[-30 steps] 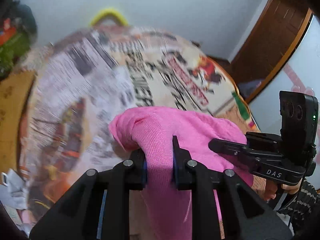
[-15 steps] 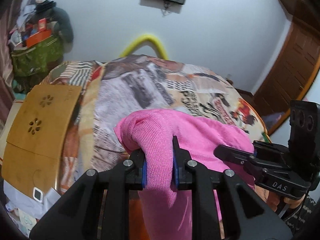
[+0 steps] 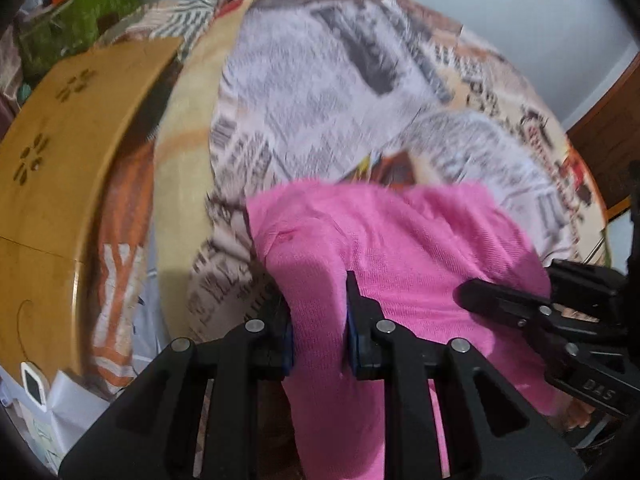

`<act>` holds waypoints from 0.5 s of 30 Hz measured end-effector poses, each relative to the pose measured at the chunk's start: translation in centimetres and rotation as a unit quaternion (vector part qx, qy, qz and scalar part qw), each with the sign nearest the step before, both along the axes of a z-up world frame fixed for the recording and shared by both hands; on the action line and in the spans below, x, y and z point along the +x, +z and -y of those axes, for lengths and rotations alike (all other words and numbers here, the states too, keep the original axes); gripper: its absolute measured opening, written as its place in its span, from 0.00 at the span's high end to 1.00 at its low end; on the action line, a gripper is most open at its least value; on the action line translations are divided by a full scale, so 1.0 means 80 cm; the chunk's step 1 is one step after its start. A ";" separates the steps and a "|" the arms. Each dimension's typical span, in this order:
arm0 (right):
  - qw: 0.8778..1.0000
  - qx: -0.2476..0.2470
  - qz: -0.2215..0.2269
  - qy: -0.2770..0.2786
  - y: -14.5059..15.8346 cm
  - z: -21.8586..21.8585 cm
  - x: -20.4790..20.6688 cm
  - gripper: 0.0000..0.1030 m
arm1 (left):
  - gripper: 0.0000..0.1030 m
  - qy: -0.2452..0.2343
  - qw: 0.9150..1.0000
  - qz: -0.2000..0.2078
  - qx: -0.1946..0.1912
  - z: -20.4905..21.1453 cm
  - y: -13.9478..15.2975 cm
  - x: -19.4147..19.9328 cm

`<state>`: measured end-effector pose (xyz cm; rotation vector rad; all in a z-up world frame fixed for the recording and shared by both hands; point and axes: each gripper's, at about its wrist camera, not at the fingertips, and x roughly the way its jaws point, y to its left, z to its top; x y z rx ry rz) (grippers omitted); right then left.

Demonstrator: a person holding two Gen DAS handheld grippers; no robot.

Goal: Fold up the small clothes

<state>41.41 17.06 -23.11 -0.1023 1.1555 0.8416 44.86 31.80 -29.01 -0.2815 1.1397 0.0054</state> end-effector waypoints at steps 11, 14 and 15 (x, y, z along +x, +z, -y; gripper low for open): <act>1.000 -0.018 0.006 -0.001 0.019 0.023 -0.030 0.73 | 0.58 0.023 1.000 -0.020 0.004 0.006 0.008 -0.044; 1.000 -0.002 0.017 0.009 0.033 0.031 -0.047 0.55 | 0.42 0.013 1.000 -0.012 0.015 0.017 0.017 -0.076; 1.000 0.003 0.021 0.013 0.038 0.035 -0.055 0.53 | 0.41 0.008 1.000 -0.011 0.022 0.022 0.018 -0.089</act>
